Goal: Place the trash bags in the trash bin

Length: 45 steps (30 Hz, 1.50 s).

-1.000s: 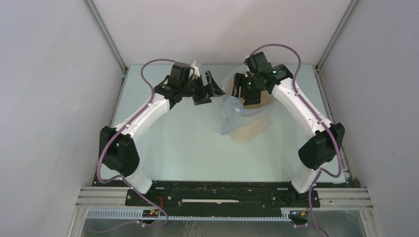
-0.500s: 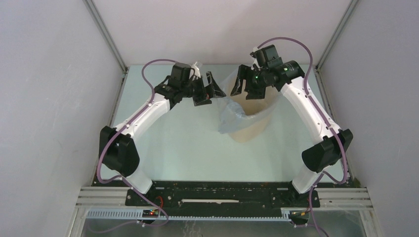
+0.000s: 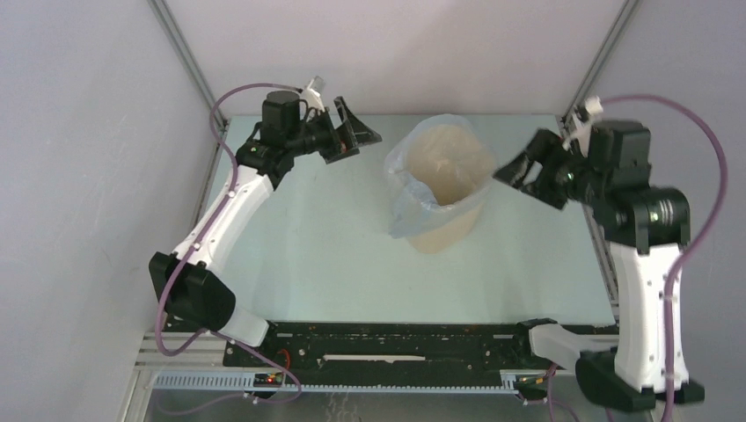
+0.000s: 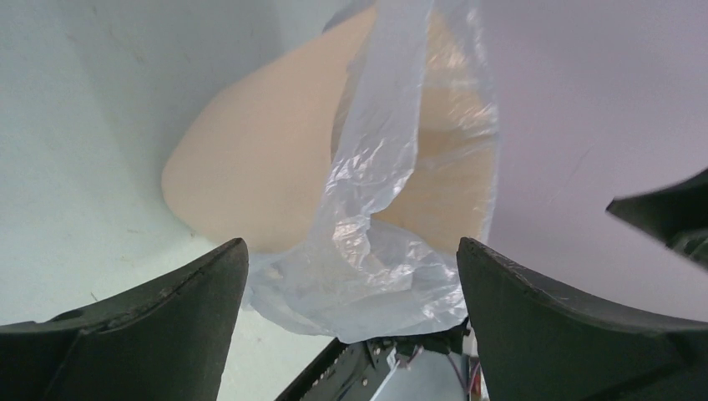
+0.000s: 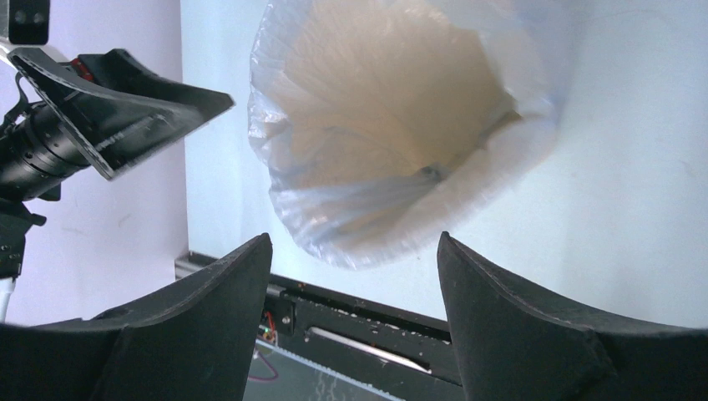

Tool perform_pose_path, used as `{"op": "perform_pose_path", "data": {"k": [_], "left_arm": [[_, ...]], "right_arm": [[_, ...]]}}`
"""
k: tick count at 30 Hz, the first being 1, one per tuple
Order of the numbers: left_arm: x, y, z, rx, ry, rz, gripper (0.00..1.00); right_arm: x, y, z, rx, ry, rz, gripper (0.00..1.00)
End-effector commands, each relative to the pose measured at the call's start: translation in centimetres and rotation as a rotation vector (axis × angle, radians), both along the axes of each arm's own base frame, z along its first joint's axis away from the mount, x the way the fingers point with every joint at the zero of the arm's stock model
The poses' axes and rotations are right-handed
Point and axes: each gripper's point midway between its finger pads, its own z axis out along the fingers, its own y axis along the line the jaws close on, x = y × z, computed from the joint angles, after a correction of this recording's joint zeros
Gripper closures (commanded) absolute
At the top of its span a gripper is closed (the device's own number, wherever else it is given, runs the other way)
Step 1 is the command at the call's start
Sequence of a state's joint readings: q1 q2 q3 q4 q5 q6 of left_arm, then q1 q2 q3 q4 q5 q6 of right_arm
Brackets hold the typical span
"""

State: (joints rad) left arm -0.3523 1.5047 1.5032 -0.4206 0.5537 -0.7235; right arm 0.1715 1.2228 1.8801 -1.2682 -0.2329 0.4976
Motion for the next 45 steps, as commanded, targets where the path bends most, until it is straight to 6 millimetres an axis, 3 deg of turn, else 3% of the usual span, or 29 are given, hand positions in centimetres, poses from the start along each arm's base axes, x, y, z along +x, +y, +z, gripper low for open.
{"op": "perform_pose_path", "data": {"k": [1,3,7,14,17,20,27,30,33,38,41,45], "left_arm": [[1.5,-0.2,1.4,-0.133,-0.001,0.028,0.09],[3.1,0.2,-0.2,-0.161,0.088,0.087,0.22],[5.9,0.6,-3.3,-0.143,0.175,0.148,0.25],[7.7,-4.2,-10.2,-0.102,0.31,0.034,0.25],[7.4,-6.3,-11.5,-0.097,0.338,-0.025,0.26],[5.7,-7.9,-11.9,-0.093,0.347,-0.073,0.28],[-0.7,-9.1,-12.9,-0.103,0.387,-0.125,0.32],[-3.7,-9.0,-13.3,-0.09,0.395,-0.147,0.32],[-6.2,-8.7,-13.7,-0.081,0.405,-0.171,0.32],[-8.4,-9.1,-13.6,-0.095,0.418,-0.215,0.28],[-9.5,-9.8,-13.0,-0.095,0.393,-0.272,0.24],[-10.2,-8.1,-12.7,-0.042,0.337,-0.272,0.2]], "right_arm": [[-1.4,-3.4,-5.6,0.046,0.14,-0.173,0.23],[-1.4,-4.8,-7.5,0.107,0.169,-0.256,0.29],[-1.1,-4.9,-11.2,0.18,0.236,-0.286,0.37],[2.2,-4.4,-16.1,0.215,0.316,-0.24,0.38],[3.8,-3.9,-17.7,0.231,0.349,-0.215,0.39],[5.7,-2.6,-18.2,0.275,0.345,-0.161,0.4],[10.0,-0.2,-19.5,0.416,0.363,-0.08,0.4],[11.0,1.6,-20.9,0.452,0.42,-0.015,0.4],[11.9,2.2,-22.1,0.436,0.449,0.007,0.4],[13.1,2.9,-22.8,0.43,0.519,0.094,0.4],[13.5,2.2,-22.8,0.331,0.543,0.125,0.4],[12.8,-2.0,-22.0,0.147,0.538,0.033,0.39]]}}
